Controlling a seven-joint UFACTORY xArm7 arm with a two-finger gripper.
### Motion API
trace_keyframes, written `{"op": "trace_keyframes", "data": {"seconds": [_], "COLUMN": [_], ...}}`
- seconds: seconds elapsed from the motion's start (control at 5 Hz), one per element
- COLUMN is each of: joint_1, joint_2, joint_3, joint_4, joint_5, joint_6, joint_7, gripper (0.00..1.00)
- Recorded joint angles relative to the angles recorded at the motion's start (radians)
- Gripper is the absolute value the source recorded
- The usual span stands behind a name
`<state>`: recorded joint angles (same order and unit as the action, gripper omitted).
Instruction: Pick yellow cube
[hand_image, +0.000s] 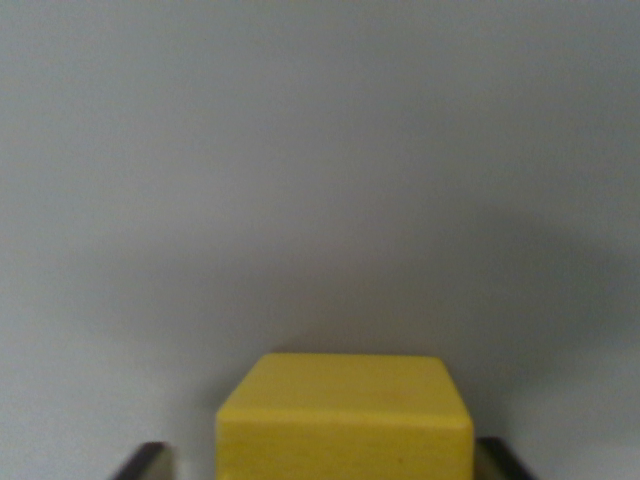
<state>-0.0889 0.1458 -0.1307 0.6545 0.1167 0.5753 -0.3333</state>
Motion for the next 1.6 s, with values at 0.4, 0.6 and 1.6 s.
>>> {"op": "trace_keyframes", "data": {"seconds": [0.4, 0.6, 1.6], "joint_1": [0.0, 0.0, 0.0002], "joint_2": [-0.001, -0.001, -0.014], "joint_3": [0.0, 0.0, 0.0], "joint_4": [0.002, 0.002, 0.029], "joint_5": [-0.0003, -0.0003, -0.0039], "joint_6": [0.003, 0.003, 0.042], "joint_7": [0.0, 0.0, 0.004], "gripper": [1.0, 1.0, 1.0]}}
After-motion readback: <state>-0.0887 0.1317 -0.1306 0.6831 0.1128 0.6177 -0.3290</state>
